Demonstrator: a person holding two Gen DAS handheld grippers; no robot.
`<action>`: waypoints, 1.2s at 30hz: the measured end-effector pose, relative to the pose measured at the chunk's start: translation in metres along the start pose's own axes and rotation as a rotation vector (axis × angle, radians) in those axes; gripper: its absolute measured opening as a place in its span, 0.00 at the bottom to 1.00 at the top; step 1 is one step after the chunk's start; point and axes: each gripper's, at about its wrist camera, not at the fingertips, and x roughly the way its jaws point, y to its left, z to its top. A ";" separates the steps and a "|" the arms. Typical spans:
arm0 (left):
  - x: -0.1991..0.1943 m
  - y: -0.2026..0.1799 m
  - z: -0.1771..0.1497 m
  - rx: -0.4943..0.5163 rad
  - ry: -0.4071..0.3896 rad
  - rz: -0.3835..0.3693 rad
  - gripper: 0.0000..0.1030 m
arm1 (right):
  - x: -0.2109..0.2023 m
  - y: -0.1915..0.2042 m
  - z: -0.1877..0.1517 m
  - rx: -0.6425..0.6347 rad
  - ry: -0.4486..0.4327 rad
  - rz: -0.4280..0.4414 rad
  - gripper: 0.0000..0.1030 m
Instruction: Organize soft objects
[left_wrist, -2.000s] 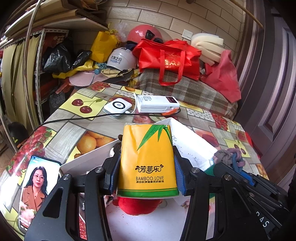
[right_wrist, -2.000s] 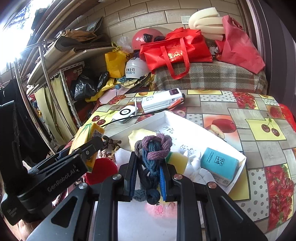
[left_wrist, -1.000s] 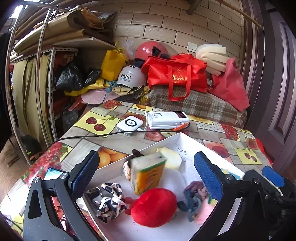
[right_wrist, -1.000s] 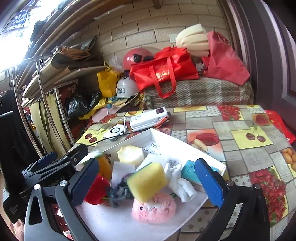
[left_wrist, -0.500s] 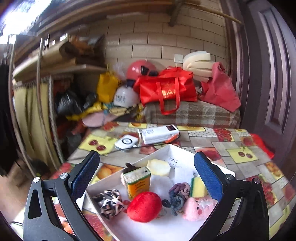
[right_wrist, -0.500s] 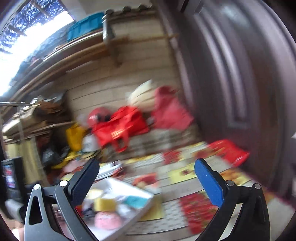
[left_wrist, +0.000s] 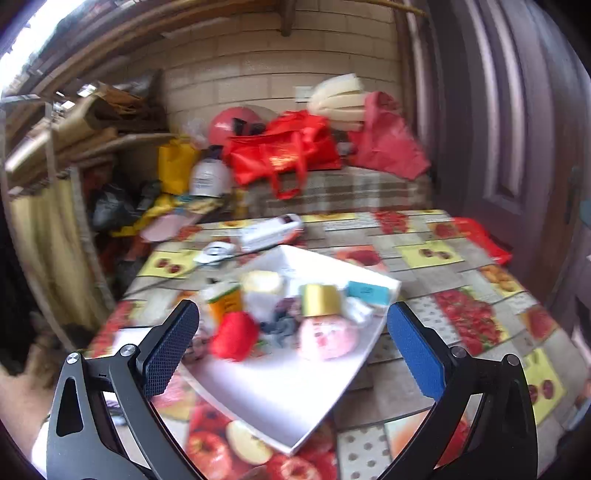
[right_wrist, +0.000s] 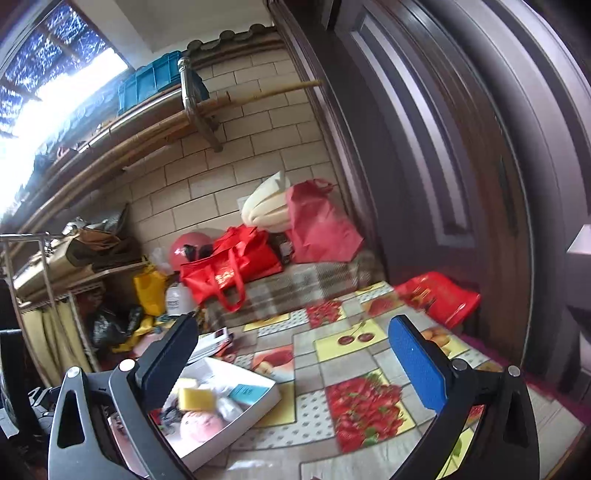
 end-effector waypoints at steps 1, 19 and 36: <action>-0.006 -0.004 0.000 0.012 -0.004 0.067 1.00 | -0.002 0.000 0.000 -0.002 0.000 0.005 1.00; -0.079 -0.021 -0.005 0.026 -0.028 0.058 1.00 | -0.046 -0.013 -0.005 0.024 -0.059 0.038 1.00; -0.082 -0.039 -0.017 0.026 0.037 0.040 1.00 | -0.057 -0.028 -0.008 0.063 -0.062 0.023 1.00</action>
